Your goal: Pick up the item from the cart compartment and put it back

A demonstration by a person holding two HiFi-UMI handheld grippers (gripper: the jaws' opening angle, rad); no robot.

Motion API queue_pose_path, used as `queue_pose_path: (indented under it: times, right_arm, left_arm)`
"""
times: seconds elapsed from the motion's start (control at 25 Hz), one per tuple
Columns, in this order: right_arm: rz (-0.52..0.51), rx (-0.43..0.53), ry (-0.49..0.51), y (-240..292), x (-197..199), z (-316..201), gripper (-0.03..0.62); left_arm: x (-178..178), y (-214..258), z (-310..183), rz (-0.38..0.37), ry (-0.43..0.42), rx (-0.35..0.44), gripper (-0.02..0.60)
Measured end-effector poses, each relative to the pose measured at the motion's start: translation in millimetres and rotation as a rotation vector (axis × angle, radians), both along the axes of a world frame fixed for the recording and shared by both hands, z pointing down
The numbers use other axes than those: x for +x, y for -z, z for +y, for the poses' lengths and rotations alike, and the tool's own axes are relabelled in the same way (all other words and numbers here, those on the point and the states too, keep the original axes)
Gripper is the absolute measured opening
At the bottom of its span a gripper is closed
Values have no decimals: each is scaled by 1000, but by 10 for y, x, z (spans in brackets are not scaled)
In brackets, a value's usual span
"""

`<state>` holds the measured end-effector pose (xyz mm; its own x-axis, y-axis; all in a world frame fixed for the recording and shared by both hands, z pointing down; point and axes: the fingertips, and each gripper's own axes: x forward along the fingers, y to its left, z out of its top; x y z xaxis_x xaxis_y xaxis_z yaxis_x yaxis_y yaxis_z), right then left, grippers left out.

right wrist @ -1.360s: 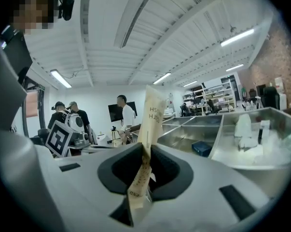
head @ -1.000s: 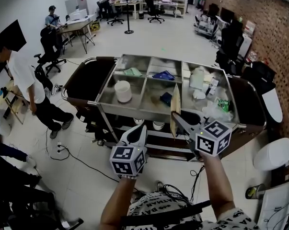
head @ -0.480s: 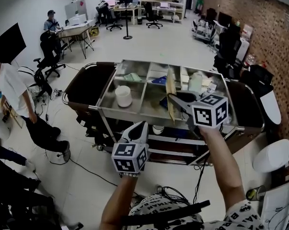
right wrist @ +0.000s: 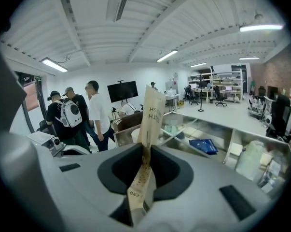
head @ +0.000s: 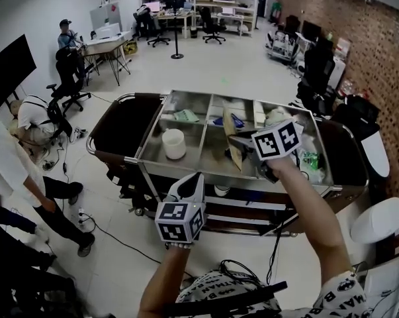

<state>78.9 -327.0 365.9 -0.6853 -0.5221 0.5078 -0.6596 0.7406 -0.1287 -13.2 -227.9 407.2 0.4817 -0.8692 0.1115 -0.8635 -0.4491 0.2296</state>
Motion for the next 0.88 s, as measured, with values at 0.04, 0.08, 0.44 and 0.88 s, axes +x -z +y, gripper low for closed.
queue_pose_path:
  times: [0.04,0.08,0.44,0.88]
  right_arm:
    - [17,-18,1,-58,-6,-62,67]
    - [32,-39,1,-122,-12,-123,67]
    - [134,-374,7,-824,-42,-418,67]
    - [387,-548,3,-1527,15,-581,69]
  left_arm:
    - [-11,-10,-42,-3,0,-2,0]
    - [-19,-20,-85,-6,0,-4,0]
    - [-64,21,-338,-24,-11,-59,0]
    - [-195,-114,-404,-16,-6,-126,0]
